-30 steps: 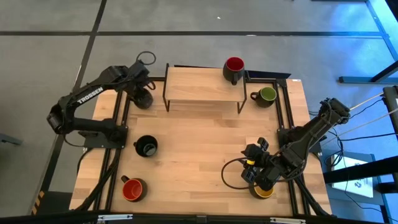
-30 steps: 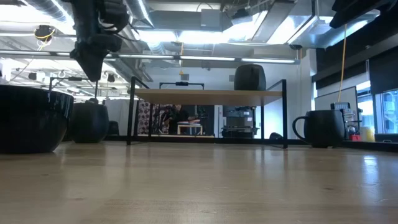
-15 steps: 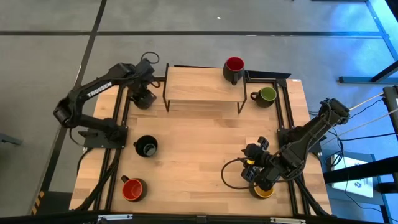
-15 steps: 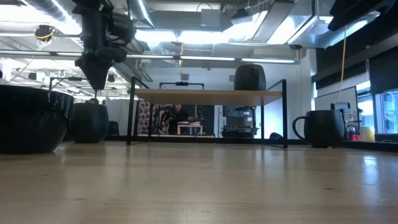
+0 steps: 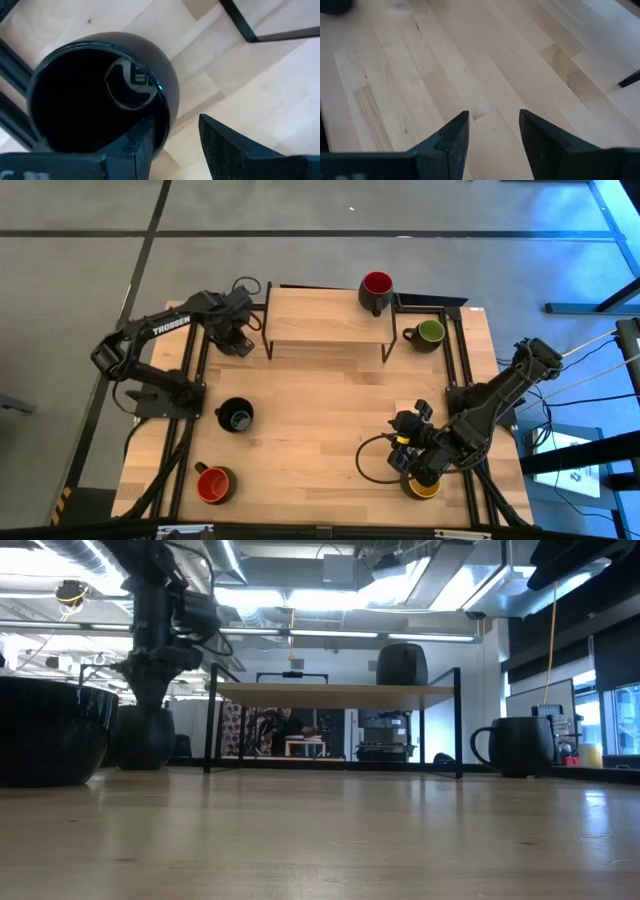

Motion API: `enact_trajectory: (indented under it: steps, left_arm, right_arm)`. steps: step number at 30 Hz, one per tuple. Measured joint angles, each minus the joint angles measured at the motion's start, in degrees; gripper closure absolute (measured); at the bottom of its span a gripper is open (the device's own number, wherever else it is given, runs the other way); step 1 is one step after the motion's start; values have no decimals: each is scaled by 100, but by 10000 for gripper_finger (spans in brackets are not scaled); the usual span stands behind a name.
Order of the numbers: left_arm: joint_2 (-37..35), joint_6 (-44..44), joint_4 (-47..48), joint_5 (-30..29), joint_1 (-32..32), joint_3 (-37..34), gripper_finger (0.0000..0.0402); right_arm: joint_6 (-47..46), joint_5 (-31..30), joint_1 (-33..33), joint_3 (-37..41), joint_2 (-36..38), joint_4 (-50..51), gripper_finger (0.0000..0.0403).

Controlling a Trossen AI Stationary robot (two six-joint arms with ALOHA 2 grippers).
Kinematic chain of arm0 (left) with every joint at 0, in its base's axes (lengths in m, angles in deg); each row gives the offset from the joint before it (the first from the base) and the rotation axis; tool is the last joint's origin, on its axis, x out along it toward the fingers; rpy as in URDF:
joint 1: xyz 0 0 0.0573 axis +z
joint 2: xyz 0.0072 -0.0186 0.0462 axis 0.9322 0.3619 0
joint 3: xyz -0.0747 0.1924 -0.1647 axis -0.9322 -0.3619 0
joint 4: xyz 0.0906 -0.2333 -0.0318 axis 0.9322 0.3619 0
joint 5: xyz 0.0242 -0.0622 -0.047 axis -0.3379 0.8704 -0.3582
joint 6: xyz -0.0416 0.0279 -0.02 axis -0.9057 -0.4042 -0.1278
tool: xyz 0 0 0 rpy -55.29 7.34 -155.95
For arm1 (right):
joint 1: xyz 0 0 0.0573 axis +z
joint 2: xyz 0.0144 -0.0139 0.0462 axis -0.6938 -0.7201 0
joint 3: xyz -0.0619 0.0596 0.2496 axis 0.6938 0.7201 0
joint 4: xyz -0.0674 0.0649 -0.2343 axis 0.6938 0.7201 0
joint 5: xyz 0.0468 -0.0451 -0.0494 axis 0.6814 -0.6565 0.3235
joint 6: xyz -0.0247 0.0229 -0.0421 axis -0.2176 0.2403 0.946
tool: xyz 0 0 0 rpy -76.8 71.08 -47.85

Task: Place coffee mugs
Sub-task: Put the black mug on the shelf

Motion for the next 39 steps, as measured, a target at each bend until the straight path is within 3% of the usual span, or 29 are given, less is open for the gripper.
enact_trajectory:
  steps: [10,20,24,29,35,39]
  left_arm:
    - [11,-100,-421,-50,0,-509,263]
    - [18,141,-405,145,-5,-517,380]
    - [22,177,-299,61,-99,-501,387]
    - [-90,170,396,-104,-451,-23,387]
    - [-401,-173,1863,-341,-1113,963,388]
    - [-697,-597,2106,-262,-1616,1509,389]
  right_arm:
    - [33,-1,0,0,-2,22,240]
    - [42,-1,0,0,-2,17,240]
    - [45,-1,0,0,-2,17,240]
    - [48,-1,0,0,-2,20,240]
    - [49,-1,0,0,-2,20,240]
    - [49,10,0,2,-4,50,240]
